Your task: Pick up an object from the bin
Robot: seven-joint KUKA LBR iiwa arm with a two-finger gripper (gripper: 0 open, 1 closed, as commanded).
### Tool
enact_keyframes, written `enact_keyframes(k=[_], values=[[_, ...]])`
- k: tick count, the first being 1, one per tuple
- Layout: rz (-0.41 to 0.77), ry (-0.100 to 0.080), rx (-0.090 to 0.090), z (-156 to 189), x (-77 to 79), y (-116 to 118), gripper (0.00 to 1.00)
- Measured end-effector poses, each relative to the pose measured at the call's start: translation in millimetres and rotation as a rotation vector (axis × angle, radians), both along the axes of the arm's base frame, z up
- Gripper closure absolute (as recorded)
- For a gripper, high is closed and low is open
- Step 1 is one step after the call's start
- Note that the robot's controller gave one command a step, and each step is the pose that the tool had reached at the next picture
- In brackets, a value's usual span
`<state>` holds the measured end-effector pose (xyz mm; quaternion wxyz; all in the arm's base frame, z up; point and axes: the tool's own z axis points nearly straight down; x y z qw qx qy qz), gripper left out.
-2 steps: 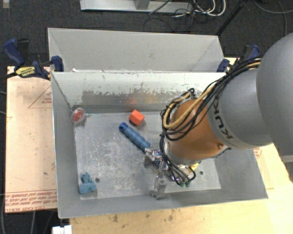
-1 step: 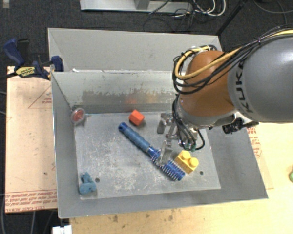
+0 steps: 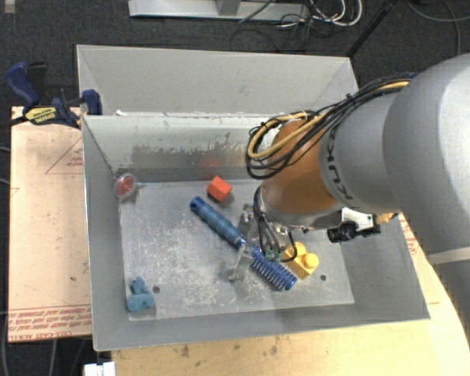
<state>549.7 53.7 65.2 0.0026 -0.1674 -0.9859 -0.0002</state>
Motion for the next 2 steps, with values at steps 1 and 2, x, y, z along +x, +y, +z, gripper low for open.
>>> enact_keyframes(k=[1, 2], values=[[-0.001, -0.006, 0.001, 5.0, 1.7, 0.0, 1.00], [-0.001, -0.006, 0.001, 4.6, 1.7, -0.1, 0.00]])
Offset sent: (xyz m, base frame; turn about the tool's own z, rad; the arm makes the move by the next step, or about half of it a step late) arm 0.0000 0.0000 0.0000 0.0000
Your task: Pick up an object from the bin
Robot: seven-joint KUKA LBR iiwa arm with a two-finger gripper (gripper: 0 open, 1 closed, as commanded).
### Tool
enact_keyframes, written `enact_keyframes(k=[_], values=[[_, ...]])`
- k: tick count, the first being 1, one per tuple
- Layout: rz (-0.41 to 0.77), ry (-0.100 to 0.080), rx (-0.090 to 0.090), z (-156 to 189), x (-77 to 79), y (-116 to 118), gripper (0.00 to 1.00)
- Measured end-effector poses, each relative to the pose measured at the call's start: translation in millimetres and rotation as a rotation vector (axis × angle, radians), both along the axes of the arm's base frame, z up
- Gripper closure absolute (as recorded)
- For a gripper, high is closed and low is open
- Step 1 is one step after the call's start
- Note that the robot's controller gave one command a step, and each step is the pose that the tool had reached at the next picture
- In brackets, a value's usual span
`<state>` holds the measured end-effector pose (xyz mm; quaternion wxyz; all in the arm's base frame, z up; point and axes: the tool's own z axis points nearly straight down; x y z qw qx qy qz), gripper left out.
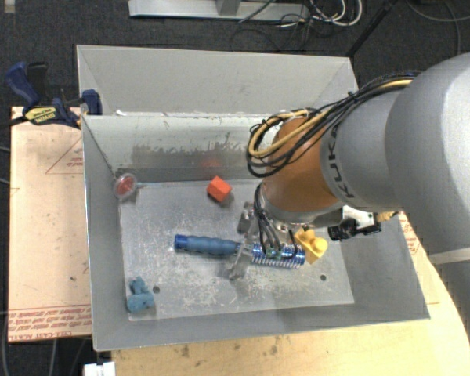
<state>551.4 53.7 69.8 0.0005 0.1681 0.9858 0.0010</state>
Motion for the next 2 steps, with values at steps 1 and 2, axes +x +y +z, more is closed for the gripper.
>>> enact_keyframes(k=[1, 2], values=[[0.000, 0.000, 0.000, 0.5, 0.1, 0.0, 1.00], [-0.032, -0.005, 0.001, 150.8, -22.2, 22.3, 1.00]])
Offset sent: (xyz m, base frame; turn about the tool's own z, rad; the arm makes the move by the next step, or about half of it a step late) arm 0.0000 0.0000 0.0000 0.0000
